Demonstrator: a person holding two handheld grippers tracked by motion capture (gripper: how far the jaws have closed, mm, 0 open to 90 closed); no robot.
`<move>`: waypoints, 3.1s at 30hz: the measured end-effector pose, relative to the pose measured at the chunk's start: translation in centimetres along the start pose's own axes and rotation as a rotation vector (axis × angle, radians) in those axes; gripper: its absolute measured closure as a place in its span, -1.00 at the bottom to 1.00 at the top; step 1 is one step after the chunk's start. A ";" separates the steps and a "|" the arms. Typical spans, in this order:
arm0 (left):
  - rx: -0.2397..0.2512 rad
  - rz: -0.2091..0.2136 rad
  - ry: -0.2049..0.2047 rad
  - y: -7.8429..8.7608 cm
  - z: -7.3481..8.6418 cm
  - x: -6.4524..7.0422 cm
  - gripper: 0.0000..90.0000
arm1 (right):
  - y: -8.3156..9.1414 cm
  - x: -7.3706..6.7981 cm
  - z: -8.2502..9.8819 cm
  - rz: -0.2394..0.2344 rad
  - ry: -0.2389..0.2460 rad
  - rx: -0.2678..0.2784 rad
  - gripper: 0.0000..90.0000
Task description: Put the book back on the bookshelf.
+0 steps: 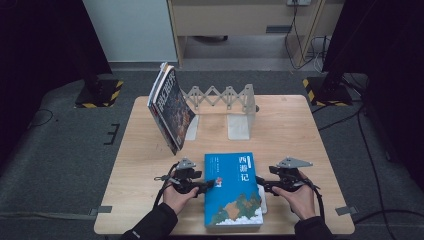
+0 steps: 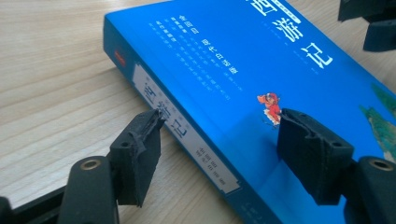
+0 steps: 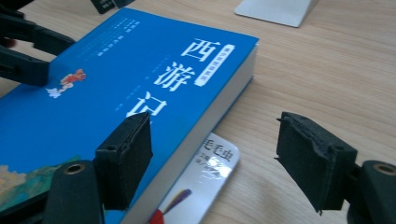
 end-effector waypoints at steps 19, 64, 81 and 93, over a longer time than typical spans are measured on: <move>0.046 0.098 0.066 -2.6 1.0 -0.2 -0.97 | -1.9 -1.4 0.7 -0.075 -0.020 -0.040 -0.40; 0.033 0.129 0.193 -2.2 1.1 -0.5 -0.69 | -3.5 -1.9 1.2 -0.154 -0.132 -0.005 -0.48; 0.034 0.148 0.204 -0.7 0.3 -0.7 -0.30 | -3.5 -1.7 1.5 -0.167 -0.164 0.000 -0.51; 0.035 0.207 0.185 0.1 0.0 -0.1 -0.14 | -3.4 -1.6 1.6 -0.168 -0.189 0.004 -0.50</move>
Point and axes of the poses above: each handheld gripper's, and its own axes: y roughly backward along the jaws, z roughly out of its underside, x roughly to its right, the point moved 3 cm from there along -y, roughly forward along the jaws, and after that the axes turned 5 degrees about -z, right-handed, at the moved point
